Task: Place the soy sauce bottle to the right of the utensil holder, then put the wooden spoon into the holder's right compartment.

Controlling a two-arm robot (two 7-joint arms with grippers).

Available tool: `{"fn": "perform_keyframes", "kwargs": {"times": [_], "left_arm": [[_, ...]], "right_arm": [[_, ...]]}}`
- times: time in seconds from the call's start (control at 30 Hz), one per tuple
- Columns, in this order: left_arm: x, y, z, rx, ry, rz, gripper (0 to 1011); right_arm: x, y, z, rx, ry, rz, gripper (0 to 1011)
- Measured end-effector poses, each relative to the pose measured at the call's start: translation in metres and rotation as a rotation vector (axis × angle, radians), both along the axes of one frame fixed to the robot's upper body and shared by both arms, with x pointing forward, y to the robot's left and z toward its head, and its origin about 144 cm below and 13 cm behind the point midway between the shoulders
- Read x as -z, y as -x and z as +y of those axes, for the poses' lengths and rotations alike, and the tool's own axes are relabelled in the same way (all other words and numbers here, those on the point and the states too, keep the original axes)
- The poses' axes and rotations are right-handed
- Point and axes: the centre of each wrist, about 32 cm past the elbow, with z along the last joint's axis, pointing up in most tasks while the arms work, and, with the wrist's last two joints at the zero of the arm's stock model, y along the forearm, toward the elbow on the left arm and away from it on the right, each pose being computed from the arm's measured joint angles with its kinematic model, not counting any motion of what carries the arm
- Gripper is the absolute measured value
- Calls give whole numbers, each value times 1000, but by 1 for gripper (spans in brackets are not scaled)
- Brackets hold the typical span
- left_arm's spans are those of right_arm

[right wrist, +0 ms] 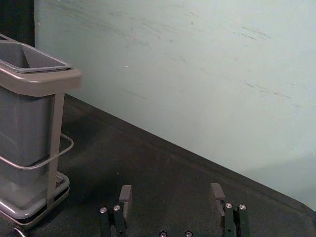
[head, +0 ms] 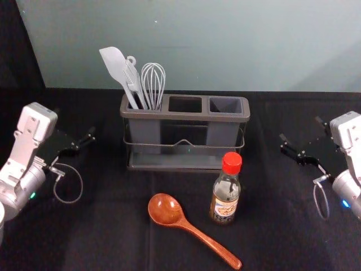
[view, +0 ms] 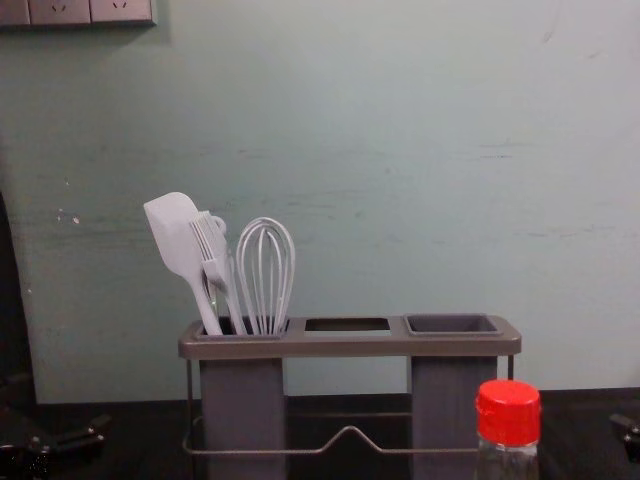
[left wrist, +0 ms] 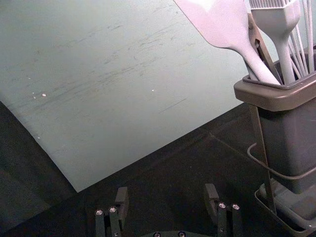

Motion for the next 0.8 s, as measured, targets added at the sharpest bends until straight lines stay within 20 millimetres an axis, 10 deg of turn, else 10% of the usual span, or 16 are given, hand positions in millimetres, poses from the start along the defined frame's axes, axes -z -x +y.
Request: {"fn": "perform_keyframes", "kwargs": {"times": [0.8], "left_arm": [[0, 0, 0, 0, 0, 0, 1005]], "right_arm": [[0, 0, 0, 0, 0, 0, 1003]]}}
